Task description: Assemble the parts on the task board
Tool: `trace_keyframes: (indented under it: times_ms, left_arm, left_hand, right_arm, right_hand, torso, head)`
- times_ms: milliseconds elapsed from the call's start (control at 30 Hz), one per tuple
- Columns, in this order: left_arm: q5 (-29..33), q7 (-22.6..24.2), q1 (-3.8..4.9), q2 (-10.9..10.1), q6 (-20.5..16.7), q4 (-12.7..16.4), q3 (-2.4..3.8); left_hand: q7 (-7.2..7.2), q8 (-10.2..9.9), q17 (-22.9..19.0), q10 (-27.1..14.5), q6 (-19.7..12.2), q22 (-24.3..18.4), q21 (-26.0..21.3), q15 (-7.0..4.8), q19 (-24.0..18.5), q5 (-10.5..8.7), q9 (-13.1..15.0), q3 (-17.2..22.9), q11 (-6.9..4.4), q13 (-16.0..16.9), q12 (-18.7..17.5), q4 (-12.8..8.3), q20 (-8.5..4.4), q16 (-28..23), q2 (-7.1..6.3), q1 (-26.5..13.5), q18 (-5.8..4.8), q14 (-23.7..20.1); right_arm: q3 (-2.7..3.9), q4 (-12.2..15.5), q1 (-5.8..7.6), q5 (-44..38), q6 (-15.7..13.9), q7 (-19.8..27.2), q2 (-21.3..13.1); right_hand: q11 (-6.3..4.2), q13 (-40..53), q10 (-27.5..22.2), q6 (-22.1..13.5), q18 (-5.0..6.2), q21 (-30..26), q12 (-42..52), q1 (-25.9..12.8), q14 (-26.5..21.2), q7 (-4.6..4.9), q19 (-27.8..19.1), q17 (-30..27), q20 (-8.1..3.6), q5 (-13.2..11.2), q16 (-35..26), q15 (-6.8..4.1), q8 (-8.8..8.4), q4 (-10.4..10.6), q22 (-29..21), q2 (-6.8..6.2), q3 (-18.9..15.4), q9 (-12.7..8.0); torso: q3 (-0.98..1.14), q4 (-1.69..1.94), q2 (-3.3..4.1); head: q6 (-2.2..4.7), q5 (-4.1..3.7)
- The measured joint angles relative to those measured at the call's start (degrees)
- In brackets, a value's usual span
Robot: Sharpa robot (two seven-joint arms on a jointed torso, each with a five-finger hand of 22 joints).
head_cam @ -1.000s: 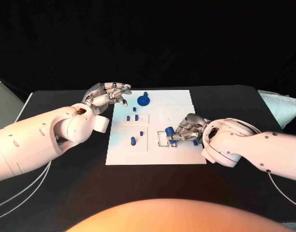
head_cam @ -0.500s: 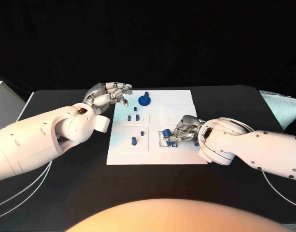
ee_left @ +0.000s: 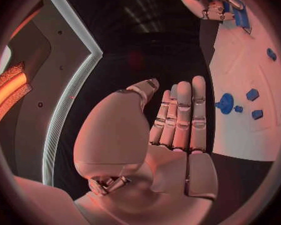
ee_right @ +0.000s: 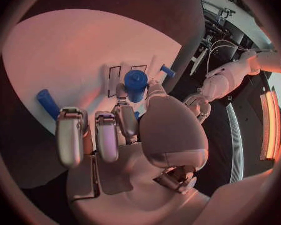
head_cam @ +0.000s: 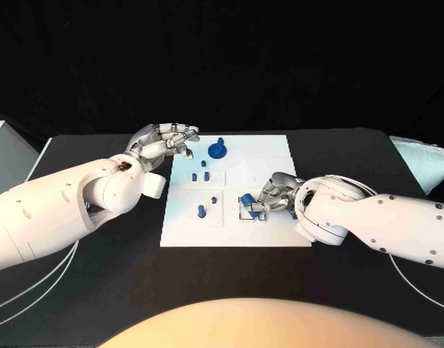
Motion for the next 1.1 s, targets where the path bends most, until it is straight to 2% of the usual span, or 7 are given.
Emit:
trace_keyframes:
  times_ms: [600,733,767,833,900,1000,1100]
  left_arm:
    - [0.0,0.0,0.0,-0.2,0.0,0.1,0.0]
    - [0.0,-0.1,0.0,-0.3,0.0,0.2,0.0]
    - [0.0,-0.1,0.0,-0.3,0.0,0.2,0.0]
    - [0.0,-0.1,0.0,-0.3,0.0,0.2,0.0]
    - [0.0,-0.1,0.0,-0.3,0.0,0.2,0.0]
    - [0.0,-0.1,0.0,-0.3,0.0,0.2,0.0]
    - [0.0,-0.1,0.0,-0.3,0.0,0.2,0.0]
  left_hand:
    - [0.0,0.0,0.0,0.0,0.0,-0.1,0.0,0.0,0.0,0.0,0.0,0.0,0.0,0.0,0.0,0.0,0.0,0.0,0.0,0.0,0.0,0.0]
    - [0.0,0.0,0.0,0.0,0.0,-0.1,0.0,0.0,0.0,0.0,0.0,0.0,0.0,0.0,0.0,0.0,0.0,0.0,0.0,0.0,0.0,0.0]
    - [0.0,0.0,0.0,0.0,0.0,-0.1,0.0,0.0,0.0,0.0,0.0,0.0,0.0,0.0,0.0,0.0,0.0,0.0,0.0,0.0,0.0,0.0]
    - [0.0,0.0,0.0,0.0,0.0,-0.1,0.0,0.0,0.0,0.0,0.0,0.0,0.0,0.0,0.0,0.0,0.0,0.0,0.0,0.0,0.0,0.0]
    - [0.0,0.0,0.0,0.0,0.0,-0.1,0.0,0.0,0.0,0.0,0.0,0.0,0.0,0.0,0.0,0.0,0.0,0.0,0.0,0.0,0.0,0.0]
    - [0.0,0.0,0.0,0.0,0.0,-0.1,0.0,0.0,0.0,0.0,0.0,0.0,0.0,0.0,0.0,0.0,0.0,0.0,0.0,0.0,0.0,0.0]
    - [0.0,0.0,0.0,0.0,0.0,0.0,0.0,0.0,0.0,0.0,0.0,0.0,0.0,0.0,0.0,0.0,0.0,0.0,0.0,0.0,0.0,0.0]
  right_arm:
    - [-0.07,-0.6,-0.07,-0.9,0.0,0.0,0.9]
    - [-0.08,-0.7,-0.11,-1.2,-0.1,0.0,1.1]
    - [-0.08,-0.7,-0.12,-1.3,-0.2,-0.1,1.1]
    - [-0.08,-0.6,-0.14,-1.4,-0.2,-0.1,1.1]
    - [-0.08,-0.5,-0.18,-1.5,-0.4,-0.1,1.1]
    - [-0.08,-0.3,-0.24,-1.6,-0.6,0.0,1.1]
    - [-0.08,0.1,-0.3,-1.8,-0.7,0.0,0.9]
  right_hand:
    - [0.0,0.0,0.0,0.2,0.0,0.0,-0.2,-1.1,0.0,0.2,0.0,0.0,0.0,-1.5,0.0,0.0,0.23,0.1,0.0,0.24,-0.5,0.2]
    - [0.0,0.0,0.0,0.2,0.0,0.0,-0.2,-3.3,0.0,0.2,0.0,0.0,0.0,-4.6,0.2,0.0,0.69,0.1,0.0,0.08,-1.5,0.5]
    - [0.0,0.0,0.0,0.2,0.0,0.0,-0.2,-4.2,0.0,0.21,0.0,0.0,0.0,-6.2,0.2,0.0,0.85,0.2,0.0,-0.22,-1.9,0.6]
    - [0.0,0.0,0.0,0.2,0.0,0.0,-0.6,-7.1,0.0,0.21,0.0,0.0,0.0,-10.8,0.2,0.0,0.9,0.4,0.0,-2.28,-2.3,0.8]
    - [0.0,0.0,0.0,0.2,0.0,0.0,-0.6,-9.7,0.0,0.21,0.0,0.0,0.0,-14.1,0.2,0.0,1.22,0.4,0.0,-4.27,-2.3,1.0]
    - [0.0,0.0,0.0,0.2,0.0,0.0,-0.9,-12.0,0.0,0.21,0.0,0.0,0.0,-16.2,0.2,0.0,1.3,0.5,0.0,-6.0,-3.0,1.1]
    - [0.0,0.0,0.0,0.0,0.0,0.0,-0.9,-13.5,0.0,0.39,0.0,0.0,0.0,-17.2,0.2,0.0,1.3,0.6,0.0,-6.87,-3.2,1.2]
  torso:
    - [0.0,-0.09,0.0]
    - [0.0,-0.09,0.0]
    - [0.0,-0.08,0.0]
    - [0.0,-0.08,0.0]
    - [-0.01,-0.07,-0.01]
    - [0.02,-0.07,-0.01]
    - [0.04,-0.08,-0.03]
  head:
    - [0.0,0.23]
    - [0.0,0.15]
    - [0.0,0.15]
    - [0.0,0.14]
    - [0.0,0.14]
    - [0.0,0.12]
    - [0.0,0.13]
